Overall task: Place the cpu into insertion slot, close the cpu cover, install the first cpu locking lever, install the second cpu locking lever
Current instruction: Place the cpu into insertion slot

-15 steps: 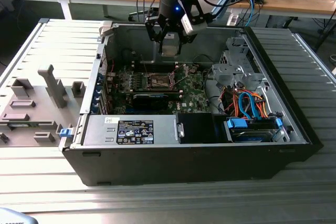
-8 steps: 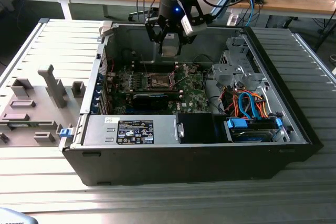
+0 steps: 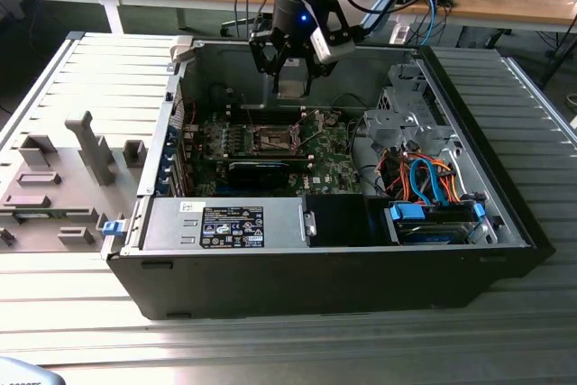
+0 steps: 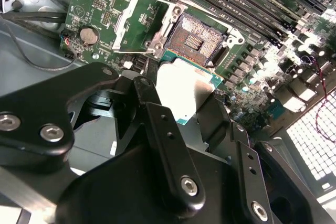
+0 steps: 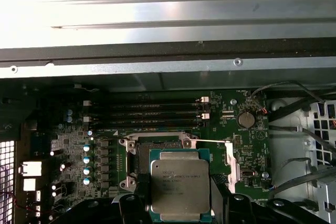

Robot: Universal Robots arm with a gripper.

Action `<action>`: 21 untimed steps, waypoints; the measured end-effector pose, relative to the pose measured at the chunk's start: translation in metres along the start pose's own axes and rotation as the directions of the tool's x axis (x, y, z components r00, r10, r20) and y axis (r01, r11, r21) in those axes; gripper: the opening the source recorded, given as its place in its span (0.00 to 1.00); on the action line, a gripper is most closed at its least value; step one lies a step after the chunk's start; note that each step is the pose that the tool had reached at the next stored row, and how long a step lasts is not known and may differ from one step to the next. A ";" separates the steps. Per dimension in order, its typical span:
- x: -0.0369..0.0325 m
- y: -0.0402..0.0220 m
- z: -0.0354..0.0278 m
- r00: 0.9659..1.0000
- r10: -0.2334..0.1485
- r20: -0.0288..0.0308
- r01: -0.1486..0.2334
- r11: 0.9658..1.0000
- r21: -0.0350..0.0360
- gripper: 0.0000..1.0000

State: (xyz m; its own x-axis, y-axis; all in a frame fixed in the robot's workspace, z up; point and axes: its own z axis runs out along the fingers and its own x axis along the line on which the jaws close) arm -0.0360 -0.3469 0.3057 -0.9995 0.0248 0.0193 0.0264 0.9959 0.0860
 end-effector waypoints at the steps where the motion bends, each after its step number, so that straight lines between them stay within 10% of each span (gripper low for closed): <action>1: 0.0000 0.0000 0.0002 1.000 0.000 0.000 0.000 1.000 0.000 0.55; 21: 0.0000 -0.0001 0.0015 1.000 0.021 0.002 -0.021 1.000 0.000 0.55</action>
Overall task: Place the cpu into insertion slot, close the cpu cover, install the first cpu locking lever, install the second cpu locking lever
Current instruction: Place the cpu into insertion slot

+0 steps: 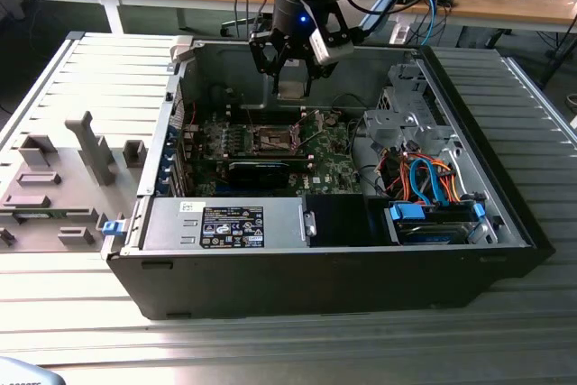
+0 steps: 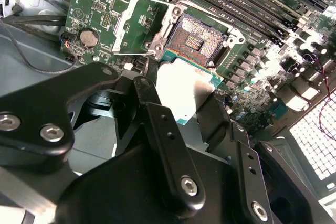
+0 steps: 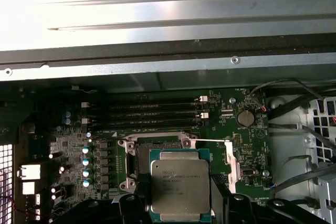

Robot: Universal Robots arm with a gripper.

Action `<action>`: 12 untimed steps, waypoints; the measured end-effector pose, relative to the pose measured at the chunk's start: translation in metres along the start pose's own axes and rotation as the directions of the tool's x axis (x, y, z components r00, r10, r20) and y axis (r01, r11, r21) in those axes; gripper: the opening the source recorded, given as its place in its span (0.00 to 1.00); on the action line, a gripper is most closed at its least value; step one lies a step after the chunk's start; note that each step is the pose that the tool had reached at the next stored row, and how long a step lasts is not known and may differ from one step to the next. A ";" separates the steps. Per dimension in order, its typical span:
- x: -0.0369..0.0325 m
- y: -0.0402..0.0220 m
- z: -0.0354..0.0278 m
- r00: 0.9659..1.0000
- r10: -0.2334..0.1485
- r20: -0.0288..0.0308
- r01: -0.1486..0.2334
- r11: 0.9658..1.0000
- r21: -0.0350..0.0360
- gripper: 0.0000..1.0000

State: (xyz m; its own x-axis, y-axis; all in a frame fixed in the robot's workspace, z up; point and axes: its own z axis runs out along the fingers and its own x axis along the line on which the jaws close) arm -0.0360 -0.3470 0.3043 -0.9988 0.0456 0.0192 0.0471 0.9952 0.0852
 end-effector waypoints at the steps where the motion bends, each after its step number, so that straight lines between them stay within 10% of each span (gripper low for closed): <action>1: 0.0000 0.0000 0.0000 1.000 0.000 0.000 0.000 1.000 0.000 0.55; 12: 0.0000 -0.0002 0.0024 1.000 0.022 0.002 -0.022 1.000 0.002 0.55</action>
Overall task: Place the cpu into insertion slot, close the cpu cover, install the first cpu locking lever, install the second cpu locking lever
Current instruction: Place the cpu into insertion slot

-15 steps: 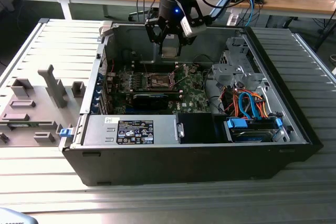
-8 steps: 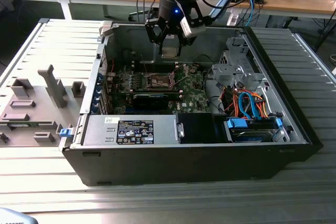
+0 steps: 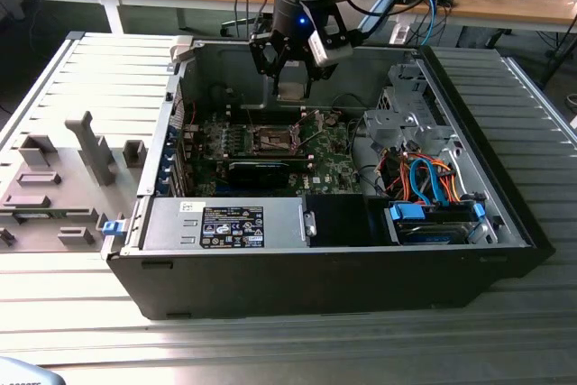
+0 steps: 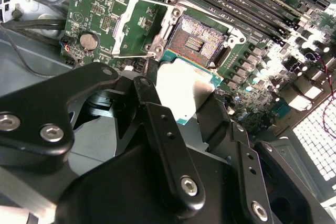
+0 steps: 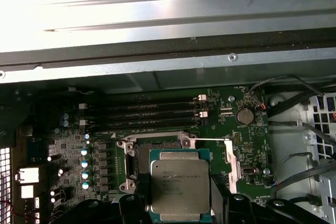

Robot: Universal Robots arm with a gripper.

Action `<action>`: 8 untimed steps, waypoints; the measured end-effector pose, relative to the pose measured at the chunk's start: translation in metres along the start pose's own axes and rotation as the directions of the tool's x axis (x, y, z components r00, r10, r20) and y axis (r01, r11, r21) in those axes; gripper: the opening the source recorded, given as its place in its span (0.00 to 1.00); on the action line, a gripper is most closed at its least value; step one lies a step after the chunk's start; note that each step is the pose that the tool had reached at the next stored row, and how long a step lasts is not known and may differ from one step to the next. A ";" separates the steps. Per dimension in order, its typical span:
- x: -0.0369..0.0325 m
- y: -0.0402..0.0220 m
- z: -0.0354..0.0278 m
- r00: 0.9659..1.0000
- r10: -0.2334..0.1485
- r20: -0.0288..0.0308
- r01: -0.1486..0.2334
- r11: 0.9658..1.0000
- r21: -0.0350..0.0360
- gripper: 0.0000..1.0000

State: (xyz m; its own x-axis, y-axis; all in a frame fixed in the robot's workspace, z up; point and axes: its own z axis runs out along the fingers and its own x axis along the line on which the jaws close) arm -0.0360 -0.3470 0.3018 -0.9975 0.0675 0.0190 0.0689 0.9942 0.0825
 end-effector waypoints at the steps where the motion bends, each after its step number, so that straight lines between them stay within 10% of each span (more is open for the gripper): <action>1: 0.0000 0.0000 0.0000 1.000 0.000 0.000 0.000 1.000 0.000 0.55; 8: 0.0000 0.0000 0.0002 1.000 0.003 0.000 -0.003 1.000 0.001 0.55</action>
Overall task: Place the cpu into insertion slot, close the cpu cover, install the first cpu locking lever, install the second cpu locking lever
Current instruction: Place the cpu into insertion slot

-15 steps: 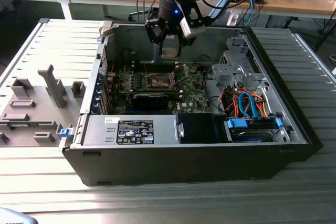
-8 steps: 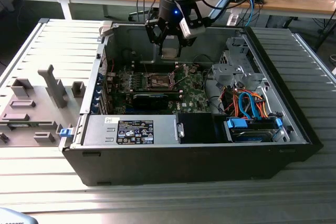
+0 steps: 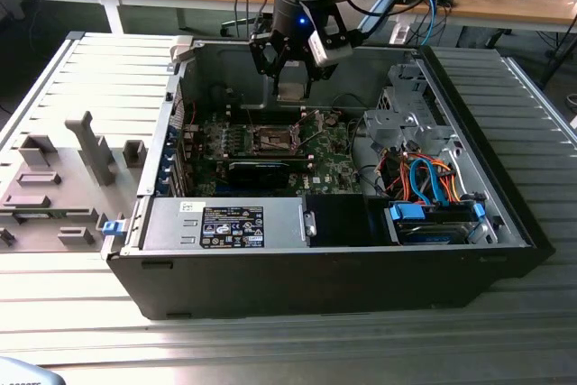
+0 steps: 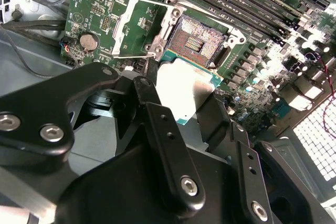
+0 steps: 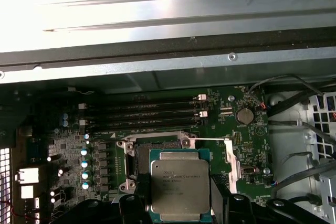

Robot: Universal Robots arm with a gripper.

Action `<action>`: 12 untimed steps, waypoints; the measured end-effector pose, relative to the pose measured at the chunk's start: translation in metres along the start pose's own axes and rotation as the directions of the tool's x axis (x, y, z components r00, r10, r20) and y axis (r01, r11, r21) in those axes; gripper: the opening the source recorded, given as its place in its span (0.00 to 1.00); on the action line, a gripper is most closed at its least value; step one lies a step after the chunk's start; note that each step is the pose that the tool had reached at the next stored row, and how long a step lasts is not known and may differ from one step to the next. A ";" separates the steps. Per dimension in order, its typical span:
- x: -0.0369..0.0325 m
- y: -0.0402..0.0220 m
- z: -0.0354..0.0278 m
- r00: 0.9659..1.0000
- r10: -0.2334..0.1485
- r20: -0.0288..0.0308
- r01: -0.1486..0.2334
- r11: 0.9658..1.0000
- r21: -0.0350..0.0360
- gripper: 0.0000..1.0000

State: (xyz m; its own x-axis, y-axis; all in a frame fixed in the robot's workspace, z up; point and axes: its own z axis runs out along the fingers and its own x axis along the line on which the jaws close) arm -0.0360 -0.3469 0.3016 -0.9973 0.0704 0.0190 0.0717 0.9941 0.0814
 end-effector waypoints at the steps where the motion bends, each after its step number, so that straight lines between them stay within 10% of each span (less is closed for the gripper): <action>1: 0.0000 0.0000 0.0000 1.000 0.000 0.000 0.000 1.000 0.000 0.55; 12: 0.0000 0.0000 0.0005 1.000 0.006 0.001 -0.006 1.000 0.002 0.55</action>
State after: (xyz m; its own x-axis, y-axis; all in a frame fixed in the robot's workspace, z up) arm -0.0360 -0.3469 0.3011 -0.9969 0.0760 0.0188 0.0772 0.9939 0.0791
